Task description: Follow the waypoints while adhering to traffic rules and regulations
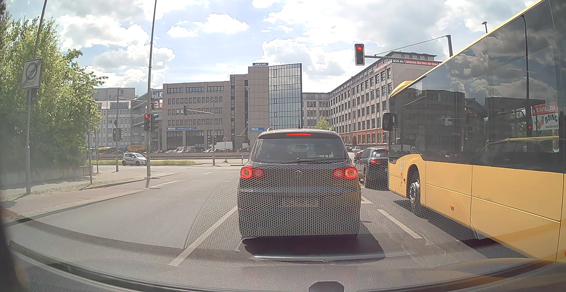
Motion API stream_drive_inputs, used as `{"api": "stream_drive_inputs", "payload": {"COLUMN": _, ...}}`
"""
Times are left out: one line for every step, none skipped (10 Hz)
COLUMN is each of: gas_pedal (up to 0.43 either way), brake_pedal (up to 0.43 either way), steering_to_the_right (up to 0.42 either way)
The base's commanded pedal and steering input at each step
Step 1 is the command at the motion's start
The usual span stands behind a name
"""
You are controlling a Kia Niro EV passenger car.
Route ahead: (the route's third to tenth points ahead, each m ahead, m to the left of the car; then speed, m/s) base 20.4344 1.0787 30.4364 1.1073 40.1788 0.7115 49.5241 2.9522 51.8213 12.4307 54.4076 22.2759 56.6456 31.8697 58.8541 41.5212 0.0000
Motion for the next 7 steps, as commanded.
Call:
{"api": "stream_drive_inputs", "payload": {"gas_pedal": 0.0, "brake_pedal": 0.384, "steering_to_the_right": -0.001}}
{"api": "stream_drive_inputs", "payload": {"gas_pedal": 0.0, "brake_pedal": 0.384, "steering_to_the_right": -0.001}}
{"api": "stream_drive_inputs", "payload": {"gas_pedal": 0.0, "brake_pedal": 0.384, "steering_to_the_right": -0.001}}
{"api": "stream_drive_inputs", "payload": {"gas_pedal": 0.0, "brake_pedal": 0.384, "steering_to_the_right": -0.001}}
{"api": "stream_drive_inputs", "payload": {"gas_pedal": 0.0, "brake_pedal": 0.384, "steering_to_the_right": -0.001}}
{"api": "stream_drive_inputs", "payload": {"gas_pedal": 0.0, "brake_pedal": 0.384, "steering_to_the_right": -0.001}}
{"api": "stream_drive_inputs", "payload": {"gas_pedal": 0.0, "brake_pedal": 0.384, "steering_to_the_right": -0.001}}
